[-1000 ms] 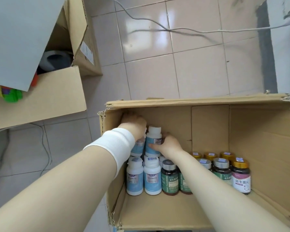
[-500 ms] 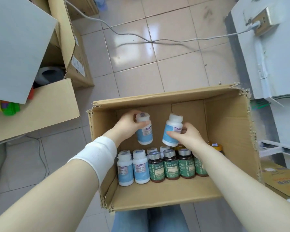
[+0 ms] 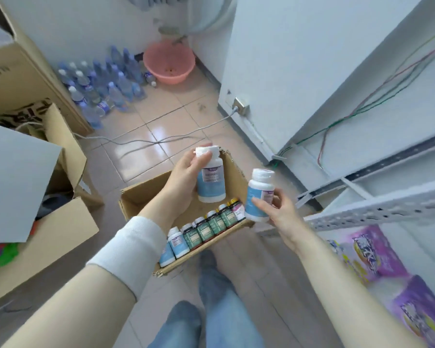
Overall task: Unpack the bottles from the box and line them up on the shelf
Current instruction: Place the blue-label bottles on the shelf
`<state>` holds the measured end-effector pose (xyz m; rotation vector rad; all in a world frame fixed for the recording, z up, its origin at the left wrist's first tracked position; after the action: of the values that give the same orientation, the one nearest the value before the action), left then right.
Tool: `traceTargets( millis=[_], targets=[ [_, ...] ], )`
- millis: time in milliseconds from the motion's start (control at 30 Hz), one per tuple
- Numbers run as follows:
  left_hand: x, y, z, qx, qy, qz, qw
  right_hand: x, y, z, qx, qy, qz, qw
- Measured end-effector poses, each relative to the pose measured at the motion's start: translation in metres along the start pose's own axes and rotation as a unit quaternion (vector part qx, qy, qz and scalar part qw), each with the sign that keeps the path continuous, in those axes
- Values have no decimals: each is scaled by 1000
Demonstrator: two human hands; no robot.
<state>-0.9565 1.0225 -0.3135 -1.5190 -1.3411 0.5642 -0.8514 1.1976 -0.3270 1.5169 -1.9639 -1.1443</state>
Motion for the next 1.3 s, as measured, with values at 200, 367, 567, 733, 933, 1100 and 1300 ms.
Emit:
traceTargets(
  millis=[200, 367, 567, 733, 933, 1100, 1300],
  targets=[
    [91, -37, -99, 9, 117, 15, 993, -51, -2, -147, -79, -90, 122, 985],
    [191, -72, -186, 85, 227, 76, 967, -122, 3, -259, -155, -144, 150, 966],
    [332, -74, -310, 149, 342, 98, 923, -234, -25, -400, -208, -197, 197, 938],
    [473, -37, -429, 181, 447, 112, 869, -346, -81, -521, -227, -241, 186, 925],
    [611, 8, -541, 177, 543, 129, 811, -459, -154, -633, -239, -314, 236, 888],
    [701, 40, -585, 155, 570, 141, 795, -540, -191, -690, -255, -388, 250, 850],
    [815, 58, -595, 172, 586, 164, 775, -651, -199, -720, -251, -473, 180, 825]
  ],
)
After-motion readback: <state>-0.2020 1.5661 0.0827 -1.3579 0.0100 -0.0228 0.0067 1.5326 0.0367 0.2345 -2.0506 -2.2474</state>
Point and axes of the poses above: each hand's wrist, its own z-axis towards the middle knuckle, its own x-axis out of the palm, y = z × x, the point moved 2 cm from there along z, towards the middle knuckle, and after that the axes turned 1 degree about z, right-handed, at the moved point
